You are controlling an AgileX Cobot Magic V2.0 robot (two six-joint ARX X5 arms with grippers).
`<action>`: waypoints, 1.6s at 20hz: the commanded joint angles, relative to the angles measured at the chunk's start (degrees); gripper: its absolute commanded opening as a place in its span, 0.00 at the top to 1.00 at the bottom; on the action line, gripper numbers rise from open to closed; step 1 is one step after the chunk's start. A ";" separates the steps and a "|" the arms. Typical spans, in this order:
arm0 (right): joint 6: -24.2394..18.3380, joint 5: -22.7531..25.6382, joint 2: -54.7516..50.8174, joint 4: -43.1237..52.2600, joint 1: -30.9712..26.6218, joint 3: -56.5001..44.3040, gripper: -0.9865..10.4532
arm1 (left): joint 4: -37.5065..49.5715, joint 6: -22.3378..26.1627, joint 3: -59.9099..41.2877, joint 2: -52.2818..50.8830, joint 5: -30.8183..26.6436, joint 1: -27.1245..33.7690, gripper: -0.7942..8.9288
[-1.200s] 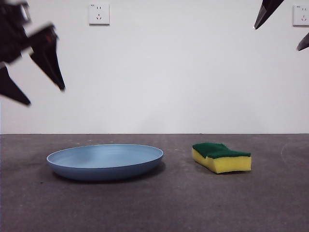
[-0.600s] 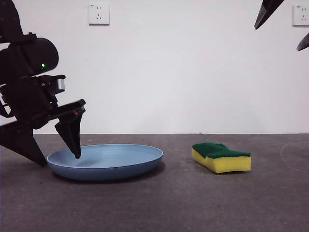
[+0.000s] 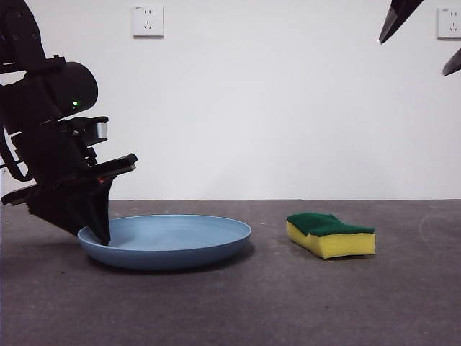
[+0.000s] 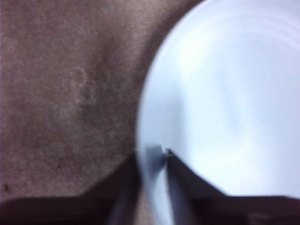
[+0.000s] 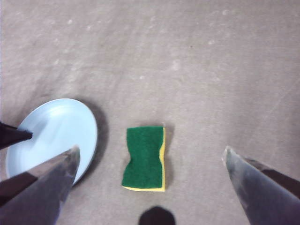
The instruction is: Pick up the plate,pick up the cloth,clean the plate with the cloth
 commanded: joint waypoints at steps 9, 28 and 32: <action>-0.55 1.84 9.38 3.30 11.78 2.08 0.45 | -13.81 3.85 14.71 -9.77 0.22 -0.59 0.93; -6.54 12.48 40.39 4.13 17.00 7.21 0.63 | -17.81 6.40 18.91 -12.90 0.22 -1.01 0.93; -6.56 12.46 40.50 3.91 16.94 7.21 0.82 | -17.77 6.62 18.91 -12.90 0.20 -1.01 0.93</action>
